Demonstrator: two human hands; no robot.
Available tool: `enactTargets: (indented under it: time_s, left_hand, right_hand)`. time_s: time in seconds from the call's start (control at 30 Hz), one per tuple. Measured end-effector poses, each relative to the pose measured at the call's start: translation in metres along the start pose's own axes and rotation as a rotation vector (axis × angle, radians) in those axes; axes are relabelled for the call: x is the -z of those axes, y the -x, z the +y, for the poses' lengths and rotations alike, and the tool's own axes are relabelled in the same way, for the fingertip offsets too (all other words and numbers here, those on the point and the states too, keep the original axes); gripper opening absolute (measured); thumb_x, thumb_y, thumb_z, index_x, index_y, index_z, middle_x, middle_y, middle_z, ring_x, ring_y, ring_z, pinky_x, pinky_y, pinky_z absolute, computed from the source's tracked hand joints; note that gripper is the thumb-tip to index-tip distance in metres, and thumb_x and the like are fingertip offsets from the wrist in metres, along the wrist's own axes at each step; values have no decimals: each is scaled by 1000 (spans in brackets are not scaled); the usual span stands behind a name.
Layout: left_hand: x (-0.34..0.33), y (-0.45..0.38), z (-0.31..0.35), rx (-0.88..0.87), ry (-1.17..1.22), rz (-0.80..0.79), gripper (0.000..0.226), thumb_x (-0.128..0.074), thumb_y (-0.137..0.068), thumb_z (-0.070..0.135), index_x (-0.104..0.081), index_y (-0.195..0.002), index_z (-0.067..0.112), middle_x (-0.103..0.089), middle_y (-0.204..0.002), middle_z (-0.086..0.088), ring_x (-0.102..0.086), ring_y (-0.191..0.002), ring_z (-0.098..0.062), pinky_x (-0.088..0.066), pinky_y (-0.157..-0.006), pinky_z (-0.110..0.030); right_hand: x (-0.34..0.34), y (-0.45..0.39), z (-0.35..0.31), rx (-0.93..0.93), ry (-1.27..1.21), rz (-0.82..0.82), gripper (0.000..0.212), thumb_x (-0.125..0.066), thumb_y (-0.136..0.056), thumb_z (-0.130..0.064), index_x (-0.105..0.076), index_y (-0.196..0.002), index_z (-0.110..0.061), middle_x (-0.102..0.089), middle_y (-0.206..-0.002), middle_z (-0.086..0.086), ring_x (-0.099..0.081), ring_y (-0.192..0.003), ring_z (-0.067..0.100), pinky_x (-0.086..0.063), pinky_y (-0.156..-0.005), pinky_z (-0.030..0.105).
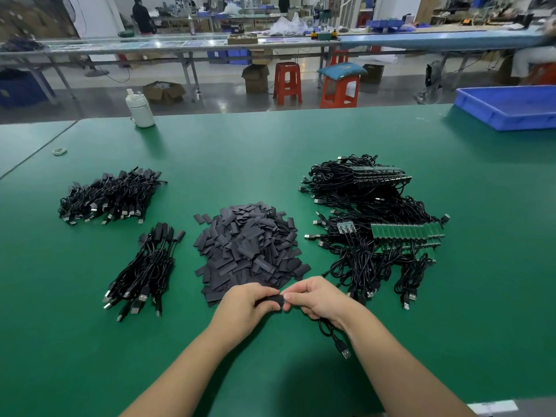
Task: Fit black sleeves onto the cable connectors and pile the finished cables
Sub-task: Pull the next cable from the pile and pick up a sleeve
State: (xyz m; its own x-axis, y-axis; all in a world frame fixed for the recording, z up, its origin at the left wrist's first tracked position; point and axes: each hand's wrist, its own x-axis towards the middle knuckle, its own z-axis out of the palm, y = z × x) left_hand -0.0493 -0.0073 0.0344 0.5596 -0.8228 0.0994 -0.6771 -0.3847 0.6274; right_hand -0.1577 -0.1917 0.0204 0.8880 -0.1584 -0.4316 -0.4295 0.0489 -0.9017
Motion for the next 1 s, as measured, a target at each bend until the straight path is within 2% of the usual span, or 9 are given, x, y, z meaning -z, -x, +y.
enactTargets:
  time_s: [0.2,0.33,0.47,0.73,1.0]
  left_hand:
    - [-2,-4,6,-87,-140,4,24,-66,-90,38,-72,-112,29,-70,-101,11,-63,-95,-9,-49,-86,-27]
    - [-1,-3,9,-32,-32,63,16,-70,-88,30,-75,-103,28,-72,-93,10,-64,-87,-8,-51,-83,-29]
    - [-6,-3,11,24,52,103,16,-73,-86,21,-77,-101,25,-73,-92,10,-64,-87,-5,-50,-86,-26]
    - [0,-6,7,-110,-125,-32,22,-63,-93,31,-72,-112,25,-68,-100,5,-63,-93,-12,-49,-87,-28]
    - [-3,-2,11,-135,-77,39,18,-65,-93,29,-75,-107,23,-70,-94,5,-64,-87,-11,-50,-82,-26]
  right_hand:
    - [-1,2,-2,7,13,8,14,-66,-95,-19,-75,-104,-13,-76,-88,4,-35,-46,7,-31,-42,19]
    - [-2,3,-2,41,2,12,18,-64,-96,-19,-73,-109,-10,-77,-96,7,-38,-47,8,-37,-43,20]
    - [-6,3,1,78,67,14,17,-62,-98,-19,-72,-108,-9,-77,-96,5,-41,-45,8,-41,-43,22]
    - [-6,0,2,54,43,2,20,-57,-101,-18,-67,-113,-5,-77,-92,8,-48,-45,9,-46,-46,24]
    - [-4,0,3,53,20,-22,19,-58,-101,-17,-69,-110,-5,-77,-91,9,-50,-46,9,-47,-47,24]
